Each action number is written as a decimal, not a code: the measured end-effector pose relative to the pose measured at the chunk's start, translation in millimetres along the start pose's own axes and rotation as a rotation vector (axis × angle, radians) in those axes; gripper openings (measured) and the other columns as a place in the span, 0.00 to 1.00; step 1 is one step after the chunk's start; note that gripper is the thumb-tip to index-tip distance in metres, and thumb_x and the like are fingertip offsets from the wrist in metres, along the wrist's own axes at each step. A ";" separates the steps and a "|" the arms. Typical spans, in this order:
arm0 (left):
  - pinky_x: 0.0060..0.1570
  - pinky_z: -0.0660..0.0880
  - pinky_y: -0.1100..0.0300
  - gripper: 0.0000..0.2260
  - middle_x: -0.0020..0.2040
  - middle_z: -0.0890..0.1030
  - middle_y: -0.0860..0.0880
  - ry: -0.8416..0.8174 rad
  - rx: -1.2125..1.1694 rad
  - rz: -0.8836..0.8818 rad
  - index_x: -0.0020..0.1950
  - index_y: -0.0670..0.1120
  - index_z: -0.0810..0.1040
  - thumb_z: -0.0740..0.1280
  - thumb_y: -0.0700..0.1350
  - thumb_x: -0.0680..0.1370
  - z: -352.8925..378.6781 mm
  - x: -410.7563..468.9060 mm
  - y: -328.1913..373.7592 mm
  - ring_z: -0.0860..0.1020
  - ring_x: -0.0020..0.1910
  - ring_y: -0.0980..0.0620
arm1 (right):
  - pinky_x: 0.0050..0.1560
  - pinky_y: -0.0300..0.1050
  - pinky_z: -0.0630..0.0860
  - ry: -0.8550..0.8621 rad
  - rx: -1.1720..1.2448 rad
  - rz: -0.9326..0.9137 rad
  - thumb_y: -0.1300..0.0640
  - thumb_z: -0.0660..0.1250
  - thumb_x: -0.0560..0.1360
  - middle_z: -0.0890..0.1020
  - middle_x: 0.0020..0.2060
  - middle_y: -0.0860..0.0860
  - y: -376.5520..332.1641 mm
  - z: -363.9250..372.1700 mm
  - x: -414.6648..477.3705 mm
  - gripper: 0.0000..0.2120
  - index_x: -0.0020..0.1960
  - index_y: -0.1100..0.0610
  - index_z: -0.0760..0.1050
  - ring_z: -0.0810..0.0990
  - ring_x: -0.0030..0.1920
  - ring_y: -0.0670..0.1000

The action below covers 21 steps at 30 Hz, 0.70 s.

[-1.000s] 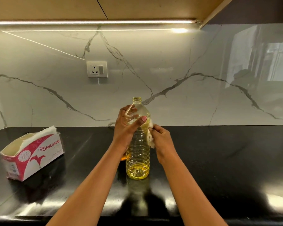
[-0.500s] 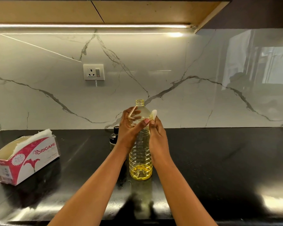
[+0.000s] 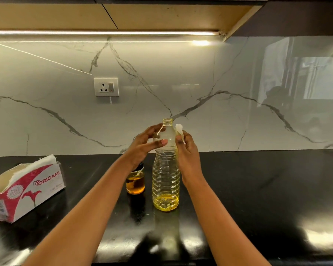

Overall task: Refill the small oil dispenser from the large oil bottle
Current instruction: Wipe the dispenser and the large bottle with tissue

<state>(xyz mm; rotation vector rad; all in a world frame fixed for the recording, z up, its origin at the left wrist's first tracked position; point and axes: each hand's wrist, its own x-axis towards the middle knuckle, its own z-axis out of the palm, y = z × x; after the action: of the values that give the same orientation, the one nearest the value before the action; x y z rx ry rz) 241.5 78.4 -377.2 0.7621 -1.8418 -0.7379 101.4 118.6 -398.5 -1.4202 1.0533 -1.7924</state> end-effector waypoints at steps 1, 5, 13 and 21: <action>0.61 0.71 0.57 0.30 0.63 0.77 0.53 -0.030 0.012 -0.024 0.70 0.52 0.70 0.70 0.58 0.69 -3.9 2.7 4.7 0.74 0.62 0.53 | 0.60 0.49 0.75 -0.010 -0.048 -0.036 0.50 0.57 0.80 0.76 0.61 0.51 -2.0 1.3 0.0 0.18 0.69 0.50 0.67 0.76 0.60 0.49; 0.58 0.73 0.59 0.22 0.57 0.81 0.53 -0.003 0.077 -0.096 0.65 0.49 0.74 0.66 0.58 0.75 3.5 11.0 27.5 0.78 0.58 0.54 | 0.56 0.40 0.68 -0.042 -0.159 -0.091 0.45 0.53 0.80 0.73 0.65 0.51 -11.4 11.5 3.0 0.22 0.71 0.52 0.64 0.72 0.61 0.48; 0.58 0.73 0.52 0.11 0.54 0.82 0.54 0.144 -0.127 -0.129 0.57 0.53 0.80 0.69 0.49 0.75 18.9 13.1 23.5 0.78 0.57 0.53 | 0.53 0.48 0.77 -0.076 0.015 0.173 0.39 0.50 0.80 0.80 0.52 0.49 2.6 1.1 -3.5 0.20 0.61 0.48 0.73 0.79 0.52 0.48; 0.58 0.75 0.50 0.07 0.50 0.83 0.54 0.246 -0.133 -0.103 0.53 0.53 0.80 0.70 0.48 0.75 22.8 8.1 24.9 0.80 0.53 0.54 | 0.53 0.50 0.78 -0.113 -0.018 0.251 0.49 0.52 0.82 0.83 0.48 0.54 -1.6 -1.2 -4.9 0.17 0.53 0.54 0.77 0.81 0.49 0.52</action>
<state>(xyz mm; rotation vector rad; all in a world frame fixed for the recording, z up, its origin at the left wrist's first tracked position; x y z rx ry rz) 213.3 91.1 -361.6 0.8270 -1.5264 -0.7872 101.4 123.9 -399.6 -1.3190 1.1360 -1.5105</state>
